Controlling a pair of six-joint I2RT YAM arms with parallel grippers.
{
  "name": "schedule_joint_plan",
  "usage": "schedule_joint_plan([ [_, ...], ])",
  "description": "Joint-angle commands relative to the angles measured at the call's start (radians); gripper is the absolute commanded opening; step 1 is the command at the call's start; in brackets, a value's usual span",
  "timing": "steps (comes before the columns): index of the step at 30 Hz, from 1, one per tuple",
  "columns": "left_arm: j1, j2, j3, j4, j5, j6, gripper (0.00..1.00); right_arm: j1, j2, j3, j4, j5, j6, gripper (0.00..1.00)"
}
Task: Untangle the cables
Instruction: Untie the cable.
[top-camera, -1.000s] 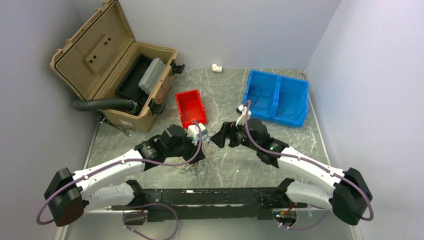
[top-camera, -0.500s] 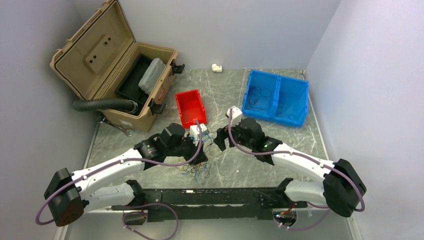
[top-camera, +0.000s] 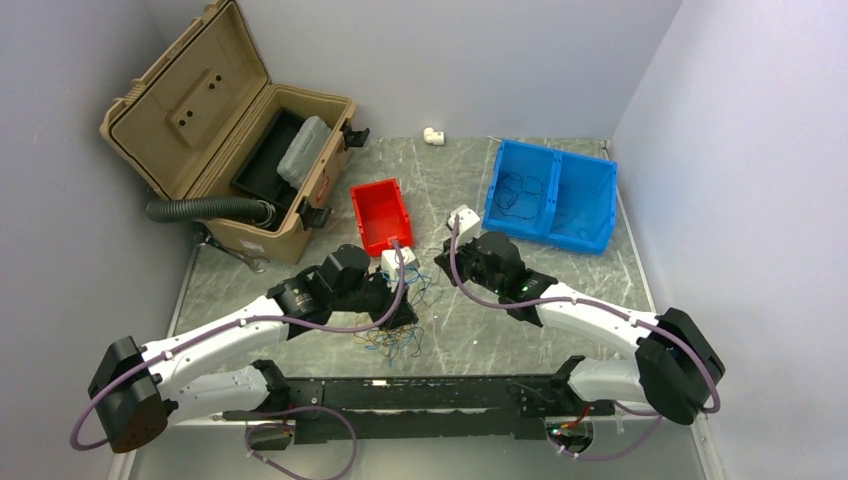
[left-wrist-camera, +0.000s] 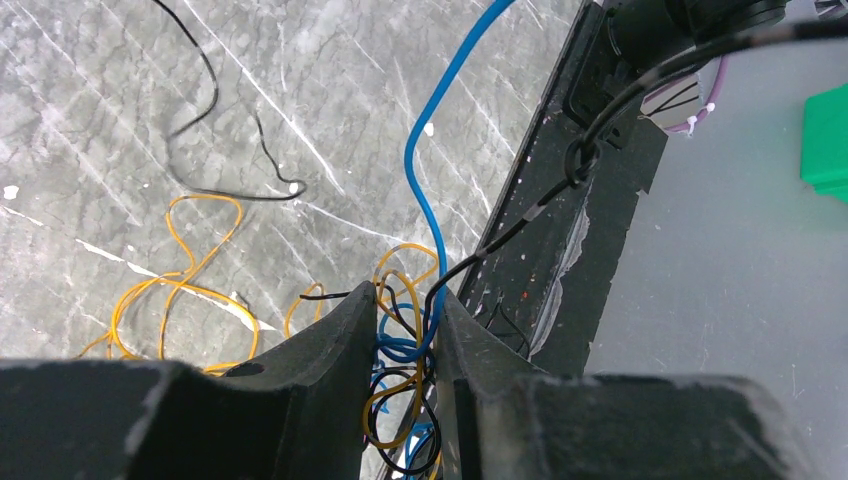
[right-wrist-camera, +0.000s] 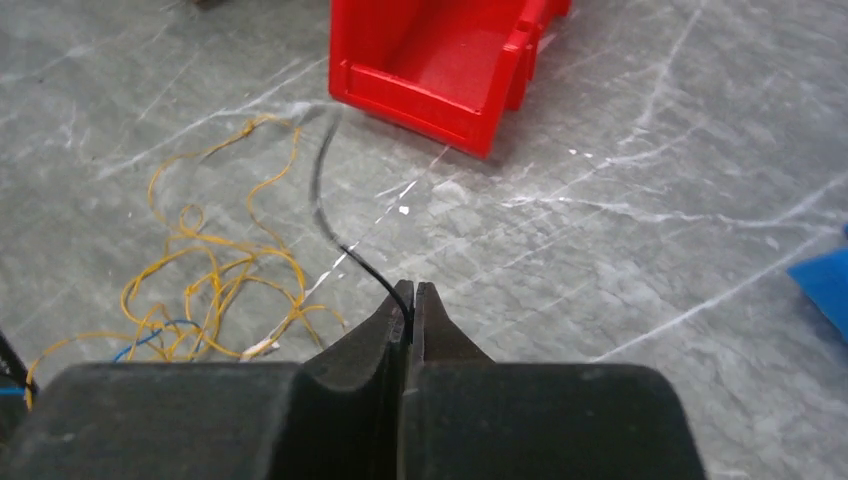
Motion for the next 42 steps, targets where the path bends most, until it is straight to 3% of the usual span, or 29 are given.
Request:
schedule_joint_plan([
  [1, 0.0, -0.024, 0.027, 0.023, 0.015, 0.014, 0.32, 0.0, -0.065, 0.043, 0.045, 0.16, 0.029, 0.0],
  [9, 0.0, -0.016, -0.003, 0.052, -0.033, 0.003, 0.32, -0.001, -0.258, 0.158, -0.118, 0.492, 0.086, 0.0],
  [17, 0.001, 0.041, -0.011, 0.073, -0.044, -0.012, 0.33, 0.0, -0.365, 0.343, -0.225, 0.57, 0.071, 0.0],
  [21, 0.001, 0.062, -0.003, 0.036, -0.139, -0.036, 0.36, -0.002, -0.378, 0.425, -0.292, 0.662, 0.095, 0.0],
  [24, 0.011, 0.108, 0.025, -0.05, -0.291, -0.085, 0.35, -0.003, -0.382, 0.487, -0.367, 0.852, 0.157, 0.0],
  [27, 0.029, 0.138, 0.037, -0.094, -0.331, -0.104, 0.34, -0.012, -0.399, 0.515, -0.43, 0.971, 0.207, 0.0],
  [34, 0.053, 0.087, 0.014, -0.083, -0.38, -0.131, 0.38, -0.033, -0.451, 0.493, -0.498, 1.043, 0.262, 0.0],
  [37, 0.066, 0.067, 0.022, -0.13, -0.444, -0.147, 0.46, -0.036, -0.458, 0.496, -0.526, 1.052, 0.282, 0.0],
  [40, 0.088, 0.057, 0.057, -0.208, -0.504, -0.156, 0.49, -0.038, -0.467, 0.499, -0.51, 1.011, 0.252, 0.0],
  [42, 0.089, 0.027, 0.057, -0.191, -0.472, -0.13, 0.54, -0.039, -0.461, 0.504, -0.491, 0.931, 0.226, 0.0],
])
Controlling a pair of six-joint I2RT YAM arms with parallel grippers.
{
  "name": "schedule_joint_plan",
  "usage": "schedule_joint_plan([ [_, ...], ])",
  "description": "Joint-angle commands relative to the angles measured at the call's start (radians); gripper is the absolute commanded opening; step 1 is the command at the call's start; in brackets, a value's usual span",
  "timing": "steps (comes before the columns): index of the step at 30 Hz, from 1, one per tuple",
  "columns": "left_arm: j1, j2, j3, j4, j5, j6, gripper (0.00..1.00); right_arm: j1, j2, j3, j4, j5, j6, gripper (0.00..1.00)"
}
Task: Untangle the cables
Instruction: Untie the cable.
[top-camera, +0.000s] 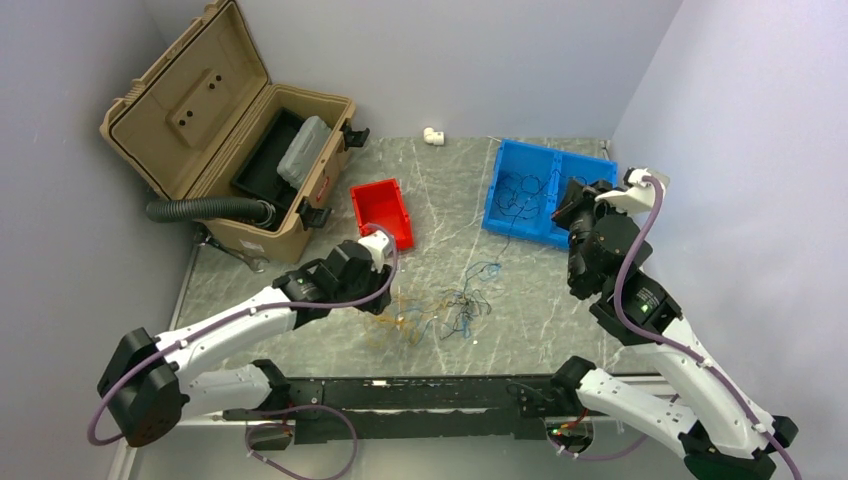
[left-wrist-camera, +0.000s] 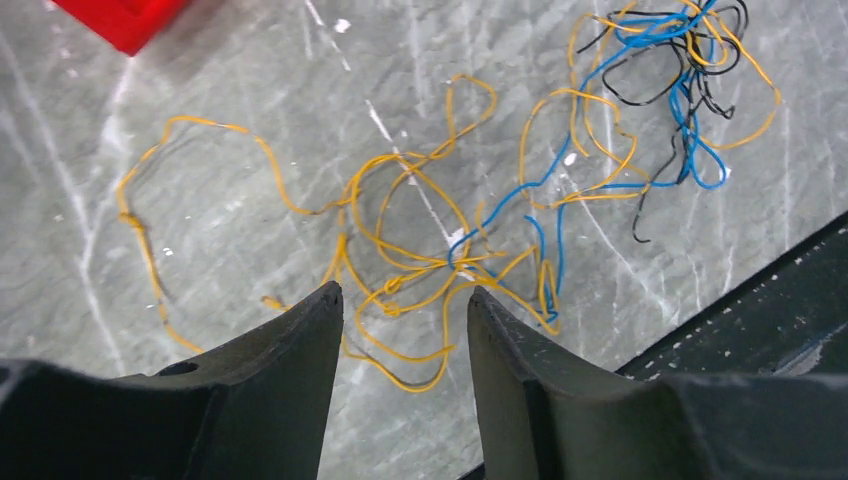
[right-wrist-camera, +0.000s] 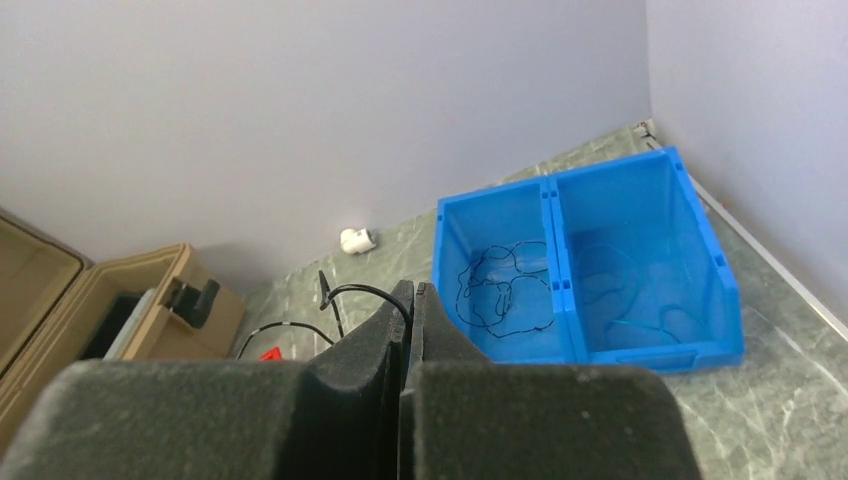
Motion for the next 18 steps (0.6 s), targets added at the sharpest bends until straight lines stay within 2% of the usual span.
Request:
schedule_joint_plan([
  [1, 0.014, -0.074, 0.041, -0.007, -0.01, 0.021, 0.56, -0.005, 0.008, 0.04, 0.003, -0.106, -0.03, 0.0],
  [5, 0.014, -0.131, 0.017, 0.136, 0.117, 0.066, 0.7, -0.004, 0.064, 0.109, -0.058, -0.178, -0.025, 0.0],
  [7, 0.013, -0.135, 0.019, 0.211, 0.168, 0.086, 0.73, -0.003, 0.077, 0.13, -0.069, -0.207, -0.028, 0.0],
  [11, 0.011, -0.084, 0.047, 0.353, 0.279, 0.153, 0.73, -0.004, 0.086, 0.162, -0.08, -0.249, -0.035, 0.0],
  [18, 0.006, 0.074, 0.112, 0.504, 0.312, 0.199, 0.67, -0.003, 0.077, 0.172, -0.104, -0.281, -0.024, 0.0],
])
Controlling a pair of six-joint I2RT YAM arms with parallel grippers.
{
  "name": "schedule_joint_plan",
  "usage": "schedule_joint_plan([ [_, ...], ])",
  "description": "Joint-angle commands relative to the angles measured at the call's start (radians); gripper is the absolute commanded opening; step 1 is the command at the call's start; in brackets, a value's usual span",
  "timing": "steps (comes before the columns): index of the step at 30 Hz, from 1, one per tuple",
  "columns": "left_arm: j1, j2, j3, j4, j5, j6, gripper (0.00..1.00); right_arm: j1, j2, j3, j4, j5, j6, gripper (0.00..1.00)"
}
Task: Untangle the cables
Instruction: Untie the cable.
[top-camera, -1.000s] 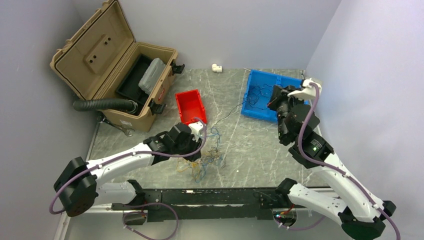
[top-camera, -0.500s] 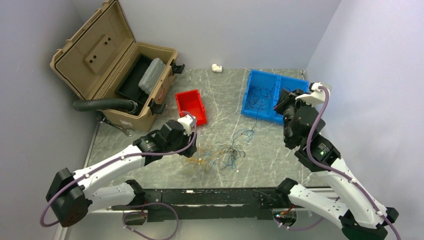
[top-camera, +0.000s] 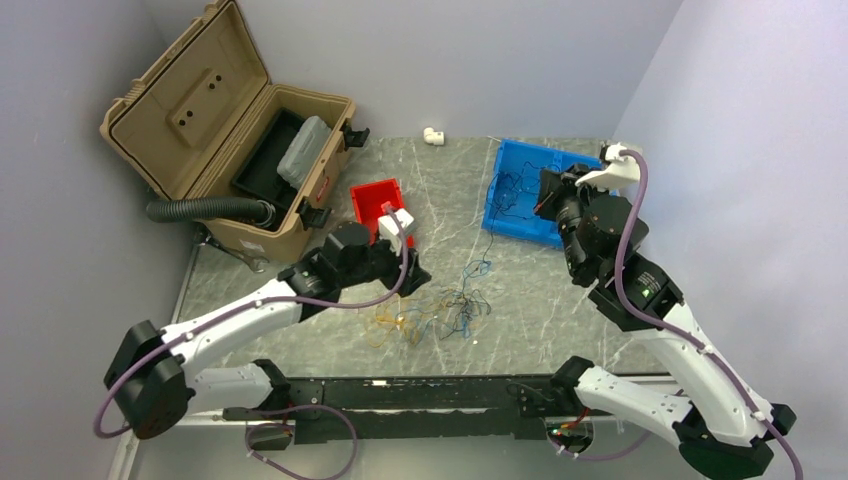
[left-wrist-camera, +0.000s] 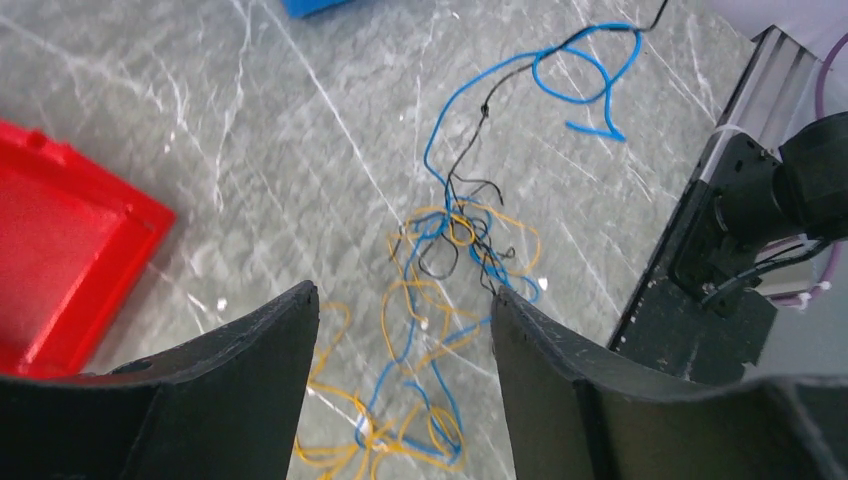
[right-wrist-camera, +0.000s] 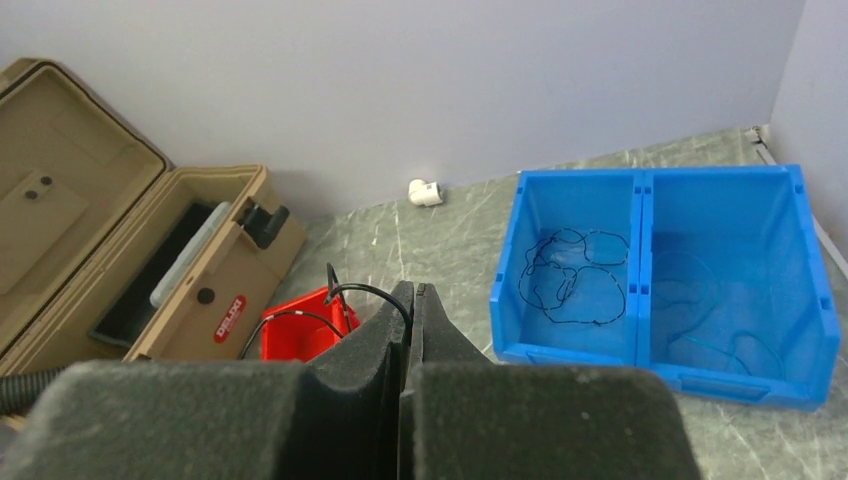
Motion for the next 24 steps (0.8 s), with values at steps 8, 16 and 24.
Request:
schedule_joint_plan([
  [8, -0.005, 0.271, 0.124, 0.281, 0.172, 0.076, 0.54, -0.001, -0.05, 0.026, -0.03, -0.031, 0.001, 0.0],
  [16, -0.024, 0.387, 0.205, 0.282, 0.235, 0.096, 0.5, -0.002, -0.057, 0.03, -0.037, -0.036, 0.005, 0.0],
  [24, -0.069, 0.509, 0.304, 0.235, 0.185, 0.131, 0.46, -0.001, -0.057, 0.038, -0.046, -0.035, 0.01, 0.0],
])
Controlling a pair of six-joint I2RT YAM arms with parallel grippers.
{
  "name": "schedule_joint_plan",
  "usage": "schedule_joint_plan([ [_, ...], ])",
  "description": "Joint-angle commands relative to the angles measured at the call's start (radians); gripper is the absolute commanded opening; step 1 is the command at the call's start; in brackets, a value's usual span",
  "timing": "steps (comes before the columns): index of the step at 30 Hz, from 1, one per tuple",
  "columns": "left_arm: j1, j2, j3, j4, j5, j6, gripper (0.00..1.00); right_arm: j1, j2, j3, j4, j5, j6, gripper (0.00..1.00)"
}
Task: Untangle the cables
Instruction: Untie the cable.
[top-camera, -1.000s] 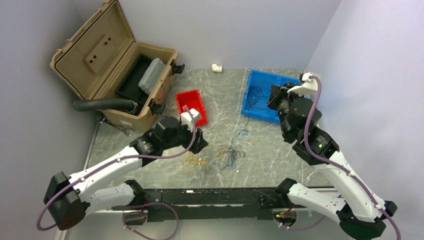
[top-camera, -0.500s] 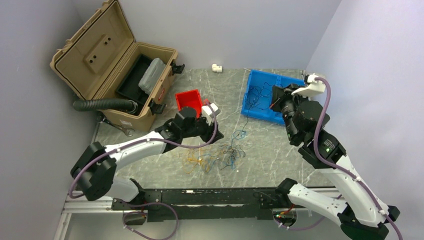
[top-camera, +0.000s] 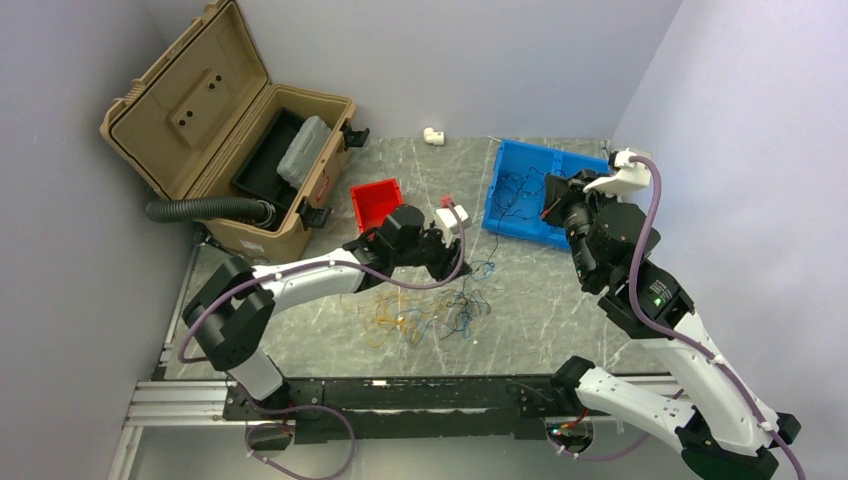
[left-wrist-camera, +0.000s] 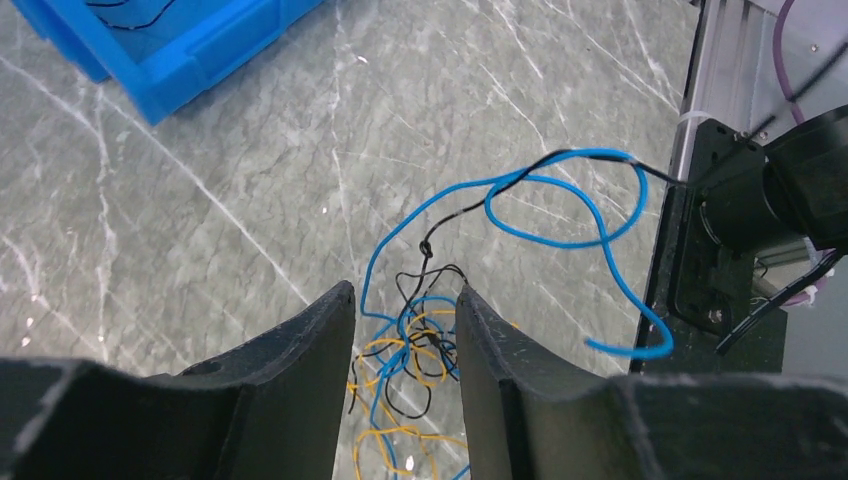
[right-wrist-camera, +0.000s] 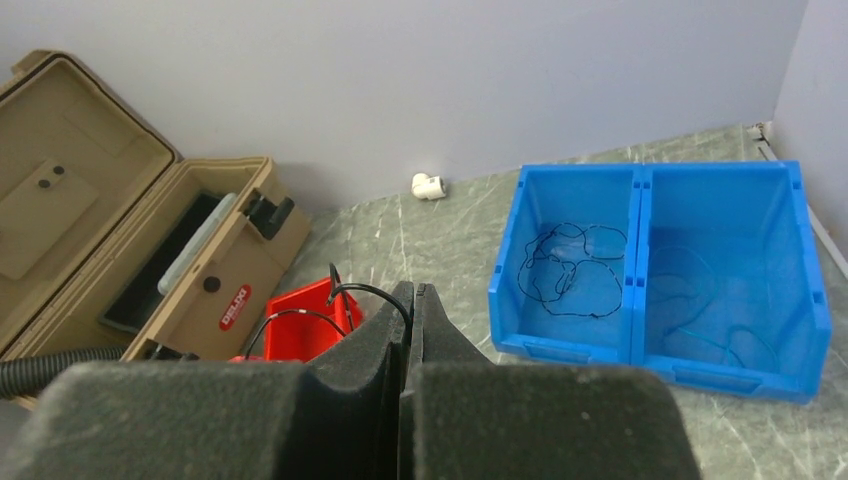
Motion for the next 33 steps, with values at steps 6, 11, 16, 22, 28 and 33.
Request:
schedule_joint_plan([
  [6, -0.042, 0.093, 0.118, -0.035, -0.059, 0.064, 0.4, 0.0, -0.016, 0.036, -0.004, -0.012, 0.016, 0.0],
  [11, -0.041, 0.111, 0.13, -0.036, -0.087, 0.057, 0.34, -0.001, -0.016, 0.032, -0.009, -0.016, 0.019, 0.0],
  [16, -0.042, 0.129, 0.144, -0.041, -0.096, 0.052, 0.31, 0.0, -0.023, 0.025, -0.005, -0.013, 0.017, 0.0],
  [22, -0.041, 0.107, 0.13, -0.042, -0.098, 0.058, 0.31, 0.0, -0.014, 0.028, -0.013, -0.005, 0.015, 0.0],
  [28, -0.042, 0.053, 0.083, -0.035, -0.141, 0.081, 0.31, -0.001, -0.009, 0.025, -0.01, -0.004, 0.015, 0.0],
  [33, -0.041, 0.053, 0.086, -0.047, -0.159, 0.094, 0.31, -0.001, -0.007, 0.025, -0.008, -0.007, 0.016, 0.0],
])
